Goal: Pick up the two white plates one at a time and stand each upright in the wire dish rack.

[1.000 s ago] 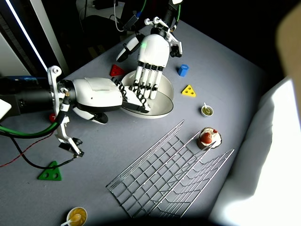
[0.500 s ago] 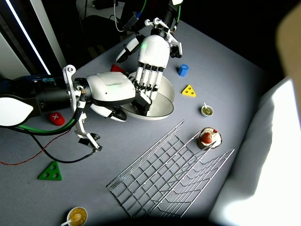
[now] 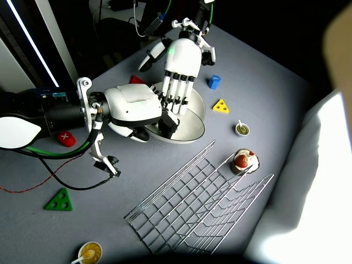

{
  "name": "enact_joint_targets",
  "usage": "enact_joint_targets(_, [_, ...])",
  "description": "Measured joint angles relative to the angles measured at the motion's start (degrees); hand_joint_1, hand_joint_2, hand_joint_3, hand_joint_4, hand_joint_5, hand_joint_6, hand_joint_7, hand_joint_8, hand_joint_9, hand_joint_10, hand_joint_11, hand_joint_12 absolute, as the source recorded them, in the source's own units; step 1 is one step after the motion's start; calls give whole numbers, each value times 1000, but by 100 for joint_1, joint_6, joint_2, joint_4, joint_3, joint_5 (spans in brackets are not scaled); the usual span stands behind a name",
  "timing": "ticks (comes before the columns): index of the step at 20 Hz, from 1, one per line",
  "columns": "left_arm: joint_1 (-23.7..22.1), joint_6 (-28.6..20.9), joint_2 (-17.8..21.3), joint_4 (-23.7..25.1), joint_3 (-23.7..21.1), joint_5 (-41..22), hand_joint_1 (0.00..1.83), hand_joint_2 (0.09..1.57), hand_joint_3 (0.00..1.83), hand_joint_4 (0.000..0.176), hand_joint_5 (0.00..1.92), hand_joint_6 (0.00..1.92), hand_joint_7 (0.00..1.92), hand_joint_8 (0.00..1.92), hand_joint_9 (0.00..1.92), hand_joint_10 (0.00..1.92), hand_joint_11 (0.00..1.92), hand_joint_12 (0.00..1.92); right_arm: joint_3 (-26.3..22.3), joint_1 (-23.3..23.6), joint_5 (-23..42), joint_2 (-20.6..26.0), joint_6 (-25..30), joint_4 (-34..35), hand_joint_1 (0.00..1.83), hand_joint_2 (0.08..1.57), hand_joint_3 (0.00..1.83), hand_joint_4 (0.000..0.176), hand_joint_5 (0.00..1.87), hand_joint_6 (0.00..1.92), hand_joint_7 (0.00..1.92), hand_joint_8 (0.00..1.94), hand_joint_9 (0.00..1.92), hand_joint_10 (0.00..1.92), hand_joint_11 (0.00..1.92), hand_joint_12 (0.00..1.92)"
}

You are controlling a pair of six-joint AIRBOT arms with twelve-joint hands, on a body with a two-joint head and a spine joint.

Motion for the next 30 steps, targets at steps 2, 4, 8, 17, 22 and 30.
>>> enact_joint_targets(2, [-160,4,109,-188,55,-74,0,999,1,0,111,0,161,0,152,0,124,1,-151,111,-37,157,15,212,1500,1023,0,0,1034,832,1136,480,1194,579,1093,1208])
enact_joint_targets(4, [-343,7,223,-267,125,-175,0,999,1,0,111,0,161,0,152,0,124,1,-356,247,-225,297,186,339,1500,1023,0,0,1035,831,1137,478,1195,577,1094,1208])
enact_joint_targets(8, [-529,4,400,-199,127,-264,0,1001,2,0,138,10,180,7,175,8,147,11,-772,538,-295,509,310,597,1496,1042,2,0,1006,903,1089,524,1144,664,1031,1304])
enact_joint_targets(17, [-605,4,750,-468,256,-225,0,1005,3,0,129,0,162,0,157,0,132,3,-1126,1388,-1224,1080,2055,1327,1501,1025,0,0,1025,863,1214,314,1232,527,1003,1316])
enact_joint_targets(22, [-450,-2,802,-310,529,-188,0,1006,2,0,123,1,152,1,147,2,123,5,-922,1799,-1574,1272,4599,262,1499,1035,1,0,976,907,1160,425,1208,582,1005,1322])
enact_joint_targets(30, [-140,-2,890,-304,837,-354,0,1008,2,0,113,8,161,7,159,7,140,11,-855,2811,-2076,1578,5167,205,1498,1046,2,0,967,946,1100,530,1157,664,992,1337])
